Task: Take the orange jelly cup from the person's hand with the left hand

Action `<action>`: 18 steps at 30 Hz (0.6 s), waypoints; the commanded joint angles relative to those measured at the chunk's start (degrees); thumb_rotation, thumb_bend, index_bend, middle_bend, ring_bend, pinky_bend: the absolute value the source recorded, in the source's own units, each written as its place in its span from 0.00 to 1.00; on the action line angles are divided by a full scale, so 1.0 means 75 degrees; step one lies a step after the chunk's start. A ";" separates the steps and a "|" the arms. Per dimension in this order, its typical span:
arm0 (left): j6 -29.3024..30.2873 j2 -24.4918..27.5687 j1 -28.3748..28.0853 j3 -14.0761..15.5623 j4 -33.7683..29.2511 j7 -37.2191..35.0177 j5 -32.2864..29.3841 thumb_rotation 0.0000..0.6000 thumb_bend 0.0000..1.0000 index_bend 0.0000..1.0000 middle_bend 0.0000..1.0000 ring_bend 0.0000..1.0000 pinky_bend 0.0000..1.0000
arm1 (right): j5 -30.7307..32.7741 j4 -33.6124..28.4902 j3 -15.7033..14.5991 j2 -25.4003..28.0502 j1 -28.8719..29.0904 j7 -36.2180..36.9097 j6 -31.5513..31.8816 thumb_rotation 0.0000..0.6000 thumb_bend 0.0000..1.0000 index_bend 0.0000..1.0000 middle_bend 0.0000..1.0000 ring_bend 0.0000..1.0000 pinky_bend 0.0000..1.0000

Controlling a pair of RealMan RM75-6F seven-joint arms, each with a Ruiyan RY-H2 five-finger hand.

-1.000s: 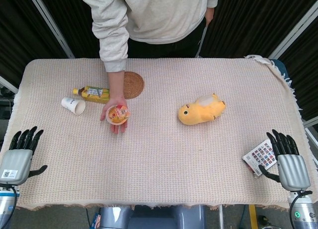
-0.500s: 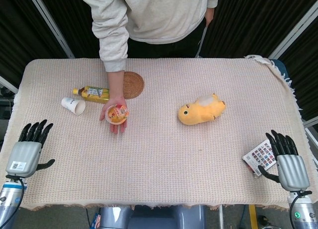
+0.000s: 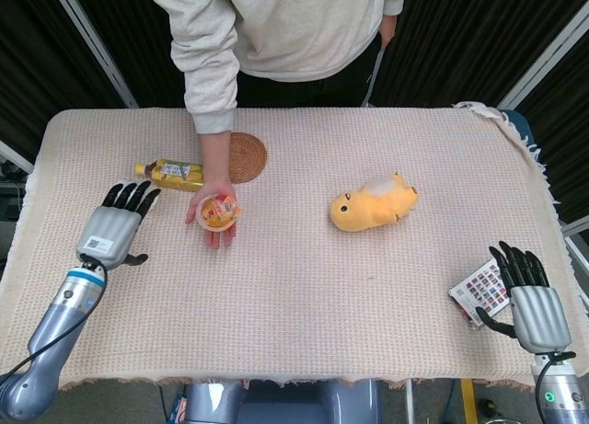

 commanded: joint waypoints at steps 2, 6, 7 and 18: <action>-0.0943 -0.0245 -0.1536 -0.0179 0.0442 0.1209 -0.1610 1.00 0.14 0.00 0.00 0.00 0.06 | 0.0024 0.0009 0.0003 0.0023 -0.0017 0.0054 0.0012 1.00 0.14 0.00 0.00 0.00 0.00; -0.1184 -0.0489 -0.2288 -0.0011 0.0742 0.1688 -0.2281 1.00 0.09 0.00 0.00 0.00 0.06 | 0.0048 0.0015 0.0010 0.0044 -0.0034 0.0094 0.0032 1.00 0.14 0.00 0.00 0.00 0.00; -0.1261 -0.0597 -0.2533 0.0082 0.0868 0.1847 -0.2532 1.00 0.07 0.00 0.00 0.00 0.06 | 0.0058 0.0012 0.0012 0.0049 -0.0041 0.0100 0.0038 1.00 0.14 0.00 0.00 0.00 0.00; -0.1270 -0.1594 -0.3937 0.0962 0.1873 0.2467 -0.3950 1.00 0.07 0.00 0.00 0.00 0.09 | 0.0130 0.0009 0.0031 0.0085 -0.0073 0.0155 0.0054 1.00 0.14 0.00 0.00 0.00 0.00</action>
